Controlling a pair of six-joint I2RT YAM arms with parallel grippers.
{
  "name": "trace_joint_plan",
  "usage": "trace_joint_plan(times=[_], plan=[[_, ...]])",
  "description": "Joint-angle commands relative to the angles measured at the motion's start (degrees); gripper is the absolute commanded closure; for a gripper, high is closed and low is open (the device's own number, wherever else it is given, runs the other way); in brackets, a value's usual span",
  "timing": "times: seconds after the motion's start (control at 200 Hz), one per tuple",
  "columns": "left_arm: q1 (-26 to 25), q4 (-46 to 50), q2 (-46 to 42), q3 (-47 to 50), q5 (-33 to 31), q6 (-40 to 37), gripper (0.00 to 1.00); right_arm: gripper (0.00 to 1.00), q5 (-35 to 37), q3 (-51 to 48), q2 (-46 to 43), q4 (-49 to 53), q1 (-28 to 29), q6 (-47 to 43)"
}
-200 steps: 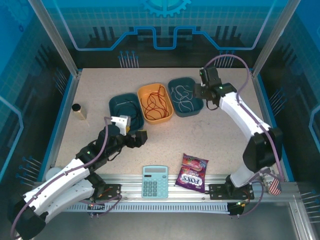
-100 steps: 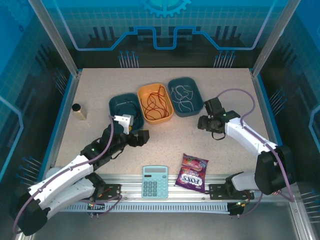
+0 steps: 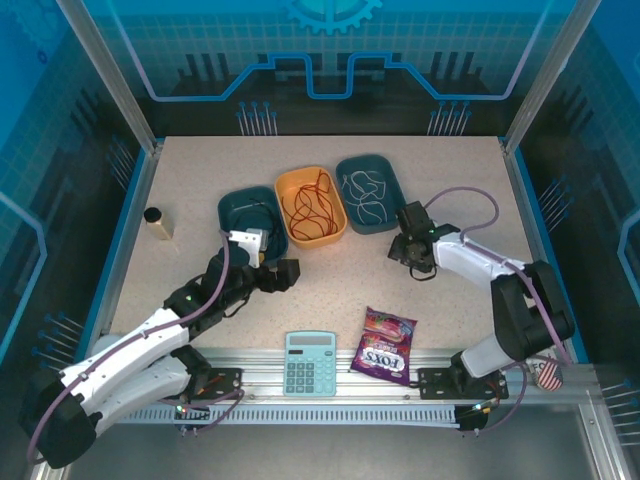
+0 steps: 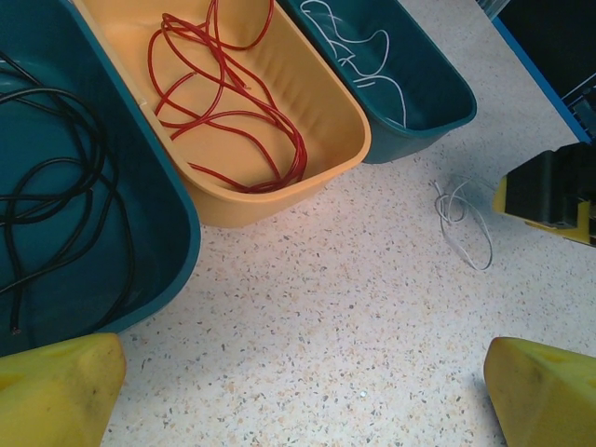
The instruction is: Untangle the cables
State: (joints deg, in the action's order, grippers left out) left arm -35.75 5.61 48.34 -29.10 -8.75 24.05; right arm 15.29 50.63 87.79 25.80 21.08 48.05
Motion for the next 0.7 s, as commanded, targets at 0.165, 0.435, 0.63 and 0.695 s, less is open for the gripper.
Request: trace_joint_plan(times=[0.165,0.435,0.63,0.695], plan=[[0.3,-0.8,-0.5,0.8,0.2,0.5,0.01,0.40,2.8,6.2,8.4,-3.3,0.8,3.3],[0.3,-0.6,-0.7,1.0,-0.1,0.3,0.01,0.39,4.6,7.5,11.6,-3.5,0.5,3.6],[0.3,-0.5,-0.7,0.9,0.0,0.3,0.01,0.43,4.9,6.9,11.0,-4.1,-0.5,3.1],[0.3,-0.7,-0.7,0.9,0.2,0.4,0.01,0.45,5.0,6.5,10.4,-4.4,-1.0,2.9]])
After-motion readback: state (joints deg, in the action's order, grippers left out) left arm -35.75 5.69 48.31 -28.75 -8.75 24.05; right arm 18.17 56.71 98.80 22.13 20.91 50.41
